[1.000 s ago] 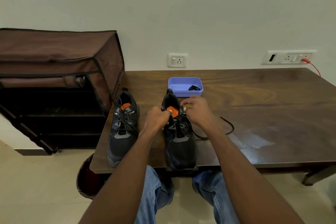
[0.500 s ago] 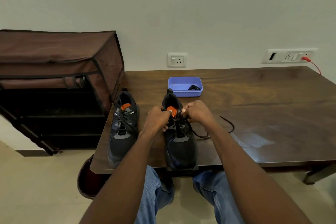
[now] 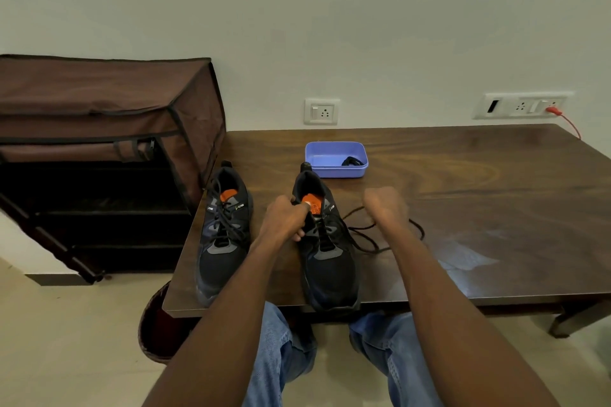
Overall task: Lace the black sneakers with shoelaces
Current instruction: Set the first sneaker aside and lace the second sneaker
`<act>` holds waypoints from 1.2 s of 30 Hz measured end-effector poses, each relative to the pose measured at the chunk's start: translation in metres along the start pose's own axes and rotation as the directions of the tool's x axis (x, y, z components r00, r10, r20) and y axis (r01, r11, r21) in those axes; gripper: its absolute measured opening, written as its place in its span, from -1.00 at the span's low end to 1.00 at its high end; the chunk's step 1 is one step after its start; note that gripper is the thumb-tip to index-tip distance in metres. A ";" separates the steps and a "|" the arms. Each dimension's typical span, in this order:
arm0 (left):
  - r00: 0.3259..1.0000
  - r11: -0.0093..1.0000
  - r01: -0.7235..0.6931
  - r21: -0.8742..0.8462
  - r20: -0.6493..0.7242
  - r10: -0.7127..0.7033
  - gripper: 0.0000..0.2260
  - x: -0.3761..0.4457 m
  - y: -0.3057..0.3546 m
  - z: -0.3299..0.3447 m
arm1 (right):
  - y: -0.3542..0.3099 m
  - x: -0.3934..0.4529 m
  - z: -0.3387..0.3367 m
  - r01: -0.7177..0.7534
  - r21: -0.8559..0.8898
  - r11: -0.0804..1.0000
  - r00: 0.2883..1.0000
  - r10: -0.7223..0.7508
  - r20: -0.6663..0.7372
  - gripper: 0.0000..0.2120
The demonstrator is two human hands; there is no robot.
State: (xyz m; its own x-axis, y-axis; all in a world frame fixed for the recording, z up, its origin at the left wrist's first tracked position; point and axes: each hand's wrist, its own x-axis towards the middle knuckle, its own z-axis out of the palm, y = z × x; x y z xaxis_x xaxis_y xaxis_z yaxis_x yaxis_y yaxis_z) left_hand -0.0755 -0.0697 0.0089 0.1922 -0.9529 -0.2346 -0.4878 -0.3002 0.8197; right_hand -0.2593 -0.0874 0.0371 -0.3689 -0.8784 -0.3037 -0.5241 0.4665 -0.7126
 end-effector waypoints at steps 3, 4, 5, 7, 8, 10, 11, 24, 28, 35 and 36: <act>1.000 0.999 -0.031 0.010 -0.004 0.031 -0.84 -0.003 0.004 0.003 | 0.002 -0.005 0.013 0.185 -0.382 0.906 0.979 -0.206 -0.015 -0.75; 0.998 0.998 -0.054 0.024 -0.022 0.055 -0.86 -0.003 0.005 0.004 | -0.001 -0.007 0.018 0.251 -0.328 0.911 0.966 -0.258 0.021 -0.77; 0.996 0.996 -0.081 0.045 -0.042 0.083 -0.89 -0.005 0.005 0.005 | -0.005 -0.008 0.023 0.293 -0.241 0.925 0.956 -0.285 0.067 -0.81; 0.986 0.986 -0.142 0.087 -0.079 0.149 -0.90 -0.006 0.004 0.004 | -0.010 -0.013 0.032 0.343 -0.149 0.927 0.933 -0.319 0.166 -0.84; 0.981 0.981 -0.164 0.103 -0.087 0.173 -0.89 -0.006 0.003 0.005 | -0.010 -0.015 0.035 0.385 -0.165 0.908 0.913 -0.349 0.209 -0.82; 0.976 0.975 -0.178 0.135 -0.101 0.192 -0.89 -0.005 0.002 0.003 | -0.010 -0.019 0.037 0.441 -0.195 0.876 0.888 -0.395 0.234 -0.79; 0.977 0.975 -0.174 0.135 -0.103 0.188 -0.92 -0.005 0.003 0.003 | -0.009 -0.017 0.039 0.462 -0.209 0.862 0.880 -0.416 0.228 -0.80; 0.975 0.967 -0.224 0.124 0.024 0.223 -0.79 -0.003 0.008 0.009 | -0.006 0.001 0.025 0.285 0.064 0.957 0.928 -0.292 0.233 -0.78; 0.966 0.965 -0.200 0.169 0.198 0.165 -0.80 0.001 0.004 0.014 | -0.006 -0.001 0.026 0.319 0.049 0.946 0.915 -0.321 0.245 -0.82; 0.987 0.984 -0.083 -0.156 0.125 0.103 -0.92 -0.002 0.005 0.001 | -0.007 -0.003 0.030 0.385 -0.045 0.922 0.903 -0.366 0.226 -0.83; 0.994 0.970 -0.014 -0.244 0.099 0.040 -0.93 -0.004 0.006 -0.002 | -0.007 -0.002 0.030 0.392 -0.056 0.918 0.901 -0.371 0.222 -0.83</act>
State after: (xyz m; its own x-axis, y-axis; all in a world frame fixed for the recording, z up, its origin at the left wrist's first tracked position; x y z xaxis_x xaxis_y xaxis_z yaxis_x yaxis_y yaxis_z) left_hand -0.0773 -0.0680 0.0160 0.0872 -0.9637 -0.2525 -0.2681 -0.2668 0.9257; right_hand -0.2315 -0.0916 0.0237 0.0326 -0.9882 -0.1496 -0.6687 0.0897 -0.7381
